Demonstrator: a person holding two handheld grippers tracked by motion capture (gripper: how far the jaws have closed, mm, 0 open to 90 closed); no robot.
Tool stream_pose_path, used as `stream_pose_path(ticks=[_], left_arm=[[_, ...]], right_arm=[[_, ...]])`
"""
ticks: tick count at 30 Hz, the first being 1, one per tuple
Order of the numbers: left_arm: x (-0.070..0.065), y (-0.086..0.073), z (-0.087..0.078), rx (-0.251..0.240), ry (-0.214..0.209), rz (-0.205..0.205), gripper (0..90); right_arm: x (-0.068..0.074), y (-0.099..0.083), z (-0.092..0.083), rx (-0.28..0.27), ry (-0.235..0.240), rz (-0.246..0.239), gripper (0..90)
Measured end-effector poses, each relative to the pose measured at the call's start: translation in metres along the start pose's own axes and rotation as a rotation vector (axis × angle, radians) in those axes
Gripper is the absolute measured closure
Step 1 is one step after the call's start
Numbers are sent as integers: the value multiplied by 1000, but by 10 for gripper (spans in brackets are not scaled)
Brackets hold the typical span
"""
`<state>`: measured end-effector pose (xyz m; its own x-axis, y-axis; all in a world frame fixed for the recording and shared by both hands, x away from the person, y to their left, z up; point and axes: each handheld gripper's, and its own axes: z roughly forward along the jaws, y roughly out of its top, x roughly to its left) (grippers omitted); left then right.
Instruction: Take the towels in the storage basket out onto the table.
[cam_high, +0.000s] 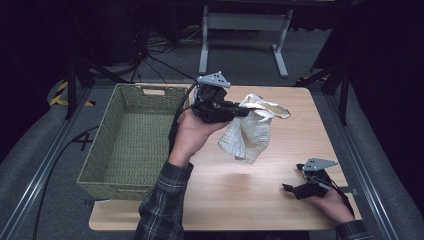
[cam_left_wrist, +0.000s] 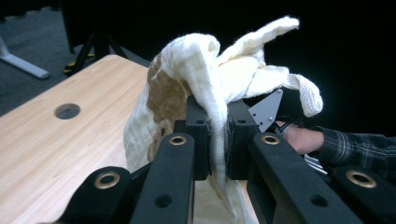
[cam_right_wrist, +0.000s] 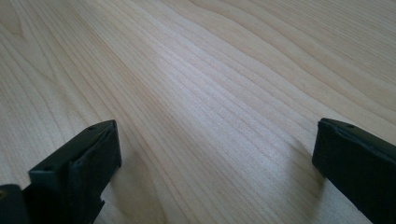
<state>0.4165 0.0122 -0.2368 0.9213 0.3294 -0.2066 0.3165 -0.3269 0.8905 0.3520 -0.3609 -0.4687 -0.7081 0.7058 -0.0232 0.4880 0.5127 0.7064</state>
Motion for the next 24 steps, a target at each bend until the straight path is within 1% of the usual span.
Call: stream_pose_path(ticks=[1,3,7,14,16,17,18,19,20,21,22,23,24], left_arm=[[0,-2,5,-1,-8,0,832],[1,-4,13,15,-21,5,832],[1,-11,27,31,-36,9,832],[5,-27,53,61,-70,13,830],[6,-32,61,78,-72,21,830],[8,-38,69,91,-74,18,828],[8,-38,69,91,-74,18,828],[9,-43,74,98,-72,15,828],[10,-46,78,113,-69,18,828],[11,-53,85,128,-74,20,828],[11,-53,85,128,-74,20,828],[12,-57,90,143,-70,19,828],[13,-64,97,161,-77,25,827]], right_arm=[[0,0,0,0,0,0,14],[0,0,0,0,0,0,14],[0,0,0,0,0,0,14],[0,0,0,1,1,1,14],[0,0,0,1,1,1,14],[0,0,0,-3,-2,-4,14],[0,0,0,-3,-2,-4,14],[0,0,0,-3,-2,-5,14],[0,0,0,-3,-2,-5,14],[0,0,0,-1,-1,-2,14],[0,0,0,-1,-1,-2,14],[0,0,0,-1,-1,-3,14],[0,0,0,1,1,1,14]])
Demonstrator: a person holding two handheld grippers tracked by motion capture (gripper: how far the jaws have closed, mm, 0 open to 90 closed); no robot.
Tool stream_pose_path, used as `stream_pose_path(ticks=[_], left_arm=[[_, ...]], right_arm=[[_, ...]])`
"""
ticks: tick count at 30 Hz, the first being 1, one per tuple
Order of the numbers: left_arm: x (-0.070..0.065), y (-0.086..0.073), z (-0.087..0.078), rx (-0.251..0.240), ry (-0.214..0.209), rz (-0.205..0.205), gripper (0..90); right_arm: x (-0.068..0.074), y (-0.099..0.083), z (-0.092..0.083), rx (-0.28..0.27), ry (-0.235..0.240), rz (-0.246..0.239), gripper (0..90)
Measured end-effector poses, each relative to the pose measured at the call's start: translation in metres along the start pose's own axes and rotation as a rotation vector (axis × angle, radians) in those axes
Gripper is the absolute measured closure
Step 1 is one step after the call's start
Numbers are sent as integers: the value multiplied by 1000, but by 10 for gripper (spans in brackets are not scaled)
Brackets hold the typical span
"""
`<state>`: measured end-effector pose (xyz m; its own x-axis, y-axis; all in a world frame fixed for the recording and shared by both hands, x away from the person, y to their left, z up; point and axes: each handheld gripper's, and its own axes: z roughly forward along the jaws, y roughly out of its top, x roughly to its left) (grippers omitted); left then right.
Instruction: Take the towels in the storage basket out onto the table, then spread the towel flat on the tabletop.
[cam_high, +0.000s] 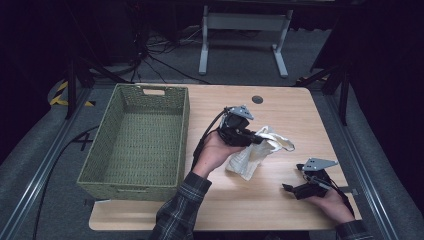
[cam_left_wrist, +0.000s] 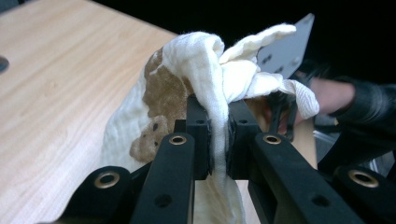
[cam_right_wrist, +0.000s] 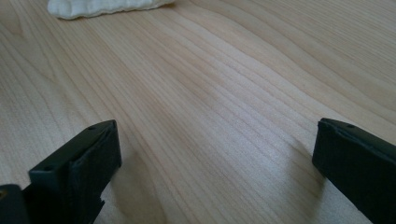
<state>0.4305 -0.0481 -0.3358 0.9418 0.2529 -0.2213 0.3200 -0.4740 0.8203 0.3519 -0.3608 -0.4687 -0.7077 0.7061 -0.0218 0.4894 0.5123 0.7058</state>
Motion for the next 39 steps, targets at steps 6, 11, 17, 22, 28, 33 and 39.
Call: stream_pose_path(ticks=[6,11,17,22,28,33,39], left_arm=[[1,-20,23,53,-3,-2,824],[0,-37,41,116,-1,-3,822],[4,-54,59,167,-22,-28,814],[7,-66,72,199,-32,-59,798],[5,-71,74,211,-13,-69,656],[0,-72,63,199,1,-78,528],[-10,-78,50,186,38,-79,471]], right_arm=[[0,0,0,-1,-1,-3,14],[0,0,0,-1,-1,-4,14],[0,0,0,-1,0,-7,14],[0,-1,0,0,2,-7,14],[0,-1,0,-1,4,-11,14],[0,-2,-1,-3,5,-14,11],[0,0,-9,12,51,10,136]])
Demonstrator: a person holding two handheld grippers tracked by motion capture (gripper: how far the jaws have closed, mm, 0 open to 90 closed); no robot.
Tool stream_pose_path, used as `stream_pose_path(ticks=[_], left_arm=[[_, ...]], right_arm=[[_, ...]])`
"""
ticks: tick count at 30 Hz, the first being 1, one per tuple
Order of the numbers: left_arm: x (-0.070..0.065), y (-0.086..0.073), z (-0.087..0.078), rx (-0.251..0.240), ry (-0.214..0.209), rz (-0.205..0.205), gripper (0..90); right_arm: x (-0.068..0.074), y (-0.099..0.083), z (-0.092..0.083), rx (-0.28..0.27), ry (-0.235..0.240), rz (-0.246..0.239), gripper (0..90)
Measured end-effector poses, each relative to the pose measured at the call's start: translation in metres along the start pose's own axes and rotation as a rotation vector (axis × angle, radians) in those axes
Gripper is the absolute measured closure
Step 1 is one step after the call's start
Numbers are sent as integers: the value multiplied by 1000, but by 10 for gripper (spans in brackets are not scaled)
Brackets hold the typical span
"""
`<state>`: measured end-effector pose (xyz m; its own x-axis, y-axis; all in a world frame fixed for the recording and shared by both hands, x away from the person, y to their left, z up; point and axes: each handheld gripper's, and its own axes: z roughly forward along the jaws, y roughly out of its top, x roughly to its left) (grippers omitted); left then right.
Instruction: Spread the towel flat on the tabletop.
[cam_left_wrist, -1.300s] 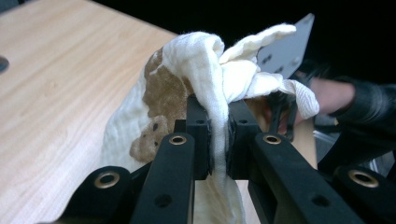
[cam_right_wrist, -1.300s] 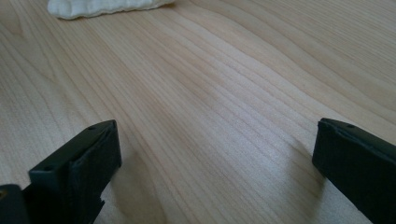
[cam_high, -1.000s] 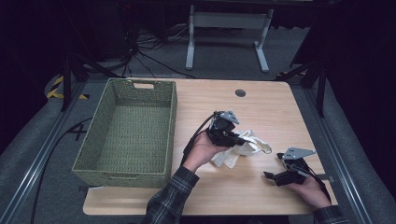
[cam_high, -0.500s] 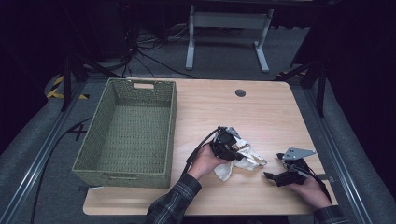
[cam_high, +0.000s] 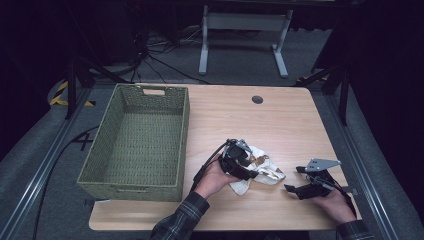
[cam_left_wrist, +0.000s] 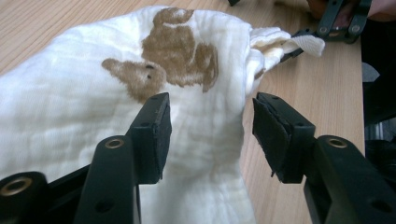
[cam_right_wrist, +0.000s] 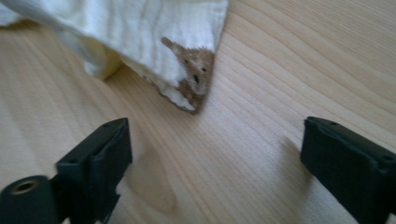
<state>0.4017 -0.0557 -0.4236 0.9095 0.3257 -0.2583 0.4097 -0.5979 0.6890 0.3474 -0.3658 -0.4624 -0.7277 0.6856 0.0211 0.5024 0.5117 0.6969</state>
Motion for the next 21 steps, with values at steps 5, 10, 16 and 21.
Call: stream_pose_path(ticks=[5,10,16,21], left_arm=[[-10,-13,-7,-2,31,7,465],[-16,-29,-8,2,61,-5,466],[-23,-43,-2,40,87,-1,467],[-27,-46,6,81,100,7,485]], right_arm=[[1,1,-5,-8,36,-7,167],[3,5,-13,-54,95,-6,270],[5,8,-16,-84,156,-2,370],[10,15,-21,-140,211,7,435]])
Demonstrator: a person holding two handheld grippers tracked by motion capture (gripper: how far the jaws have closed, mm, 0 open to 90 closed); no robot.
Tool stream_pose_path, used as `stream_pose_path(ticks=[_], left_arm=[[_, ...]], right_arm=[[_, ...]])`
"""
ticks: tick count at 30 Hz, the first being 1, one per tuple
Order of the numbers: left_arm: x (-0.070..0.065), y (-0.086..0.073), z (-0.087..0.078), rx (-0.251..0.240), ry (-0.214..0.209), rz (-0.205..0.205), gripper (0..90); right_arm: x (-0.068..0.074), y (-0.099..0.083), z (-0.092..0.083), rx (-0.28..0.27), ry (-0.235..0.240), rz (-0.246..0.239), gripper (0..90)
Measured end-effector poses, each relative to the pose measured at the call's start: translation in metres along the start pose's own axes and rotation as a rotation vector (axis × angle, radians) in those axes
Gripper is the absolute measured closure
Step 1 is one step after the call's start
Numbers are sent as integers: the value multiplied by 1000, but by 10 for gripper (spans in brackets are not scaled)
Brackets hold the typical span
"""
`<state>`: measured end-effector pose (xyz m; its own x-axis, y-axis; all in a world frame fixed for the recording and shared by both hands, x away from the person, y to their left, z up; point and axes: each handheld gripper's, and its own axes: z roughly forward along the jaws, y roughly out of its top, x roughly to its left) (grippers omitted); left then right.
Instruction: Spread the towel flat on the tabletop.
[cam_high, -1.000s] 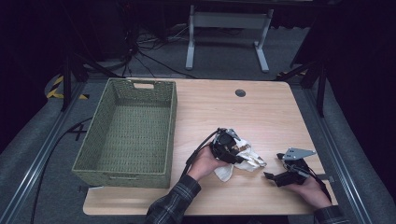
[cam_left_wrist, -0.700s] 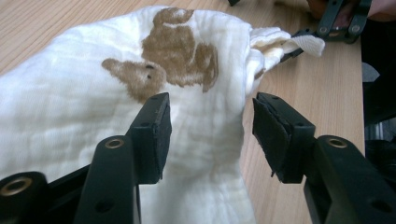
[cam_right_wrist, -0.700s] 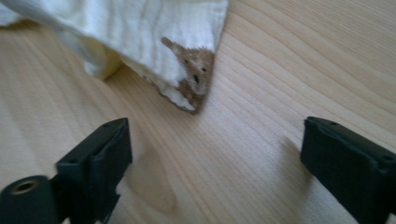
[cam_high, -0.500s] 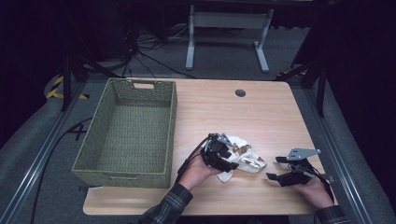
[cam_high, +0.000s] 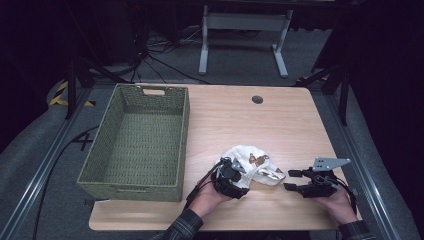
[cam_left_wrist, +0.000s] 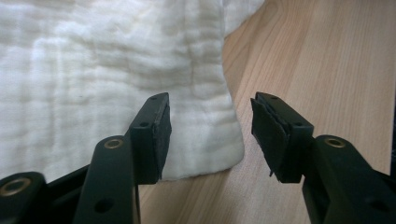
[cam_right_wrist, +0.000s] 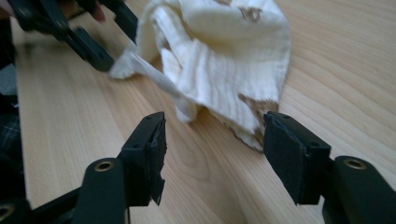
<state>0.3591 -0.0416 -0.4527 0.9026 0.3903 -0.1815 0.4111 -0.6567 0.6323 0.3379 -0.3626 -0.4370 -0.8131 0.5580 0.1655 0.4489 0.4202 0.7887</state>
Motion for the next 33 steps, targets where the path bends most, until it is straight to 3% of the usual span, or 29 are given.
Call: stream_pose_path(ticks=[3,4,9,10,15,17,20,23,24,26,30,33], left_arm=[[-1,0,3,23,23,16,517],[-2,-1,4,12,28,14,548],[-1,-1,2,25,64,27,721],[1,0,2,29,69,22,721],[5,-1,0,39,63,-5,892],[6,-2,1,32,62,-10,895],[4,-1,0,43,62,-17,893],[1,0,-2,38,58,8,828],[-2,0,-2,13,57,11,811],[-5,2,-3,30,52,22,748],[-11,2,4,61,64,62,616],[-15,3,5,72,110,103,631]], right_arm=[[3,4,1,-24,17,-11,449],[6,8,3,-40,38,-17,462],[9,14,6,-56,56,-19,525],[9,15,6,-57,59,-18,531],[2,15,0,-93,60,25,561],[0,15,1,-97,62,31,564],[0,14,9,-38,71,24,579],[2,10,18,20,75,3,594],[3,9,21,40,70,-5,595],[4,6,27,79,72,-18,601],[6,4,34,133,46,-54,617],[7,2,37,164,-1,-91,702]])
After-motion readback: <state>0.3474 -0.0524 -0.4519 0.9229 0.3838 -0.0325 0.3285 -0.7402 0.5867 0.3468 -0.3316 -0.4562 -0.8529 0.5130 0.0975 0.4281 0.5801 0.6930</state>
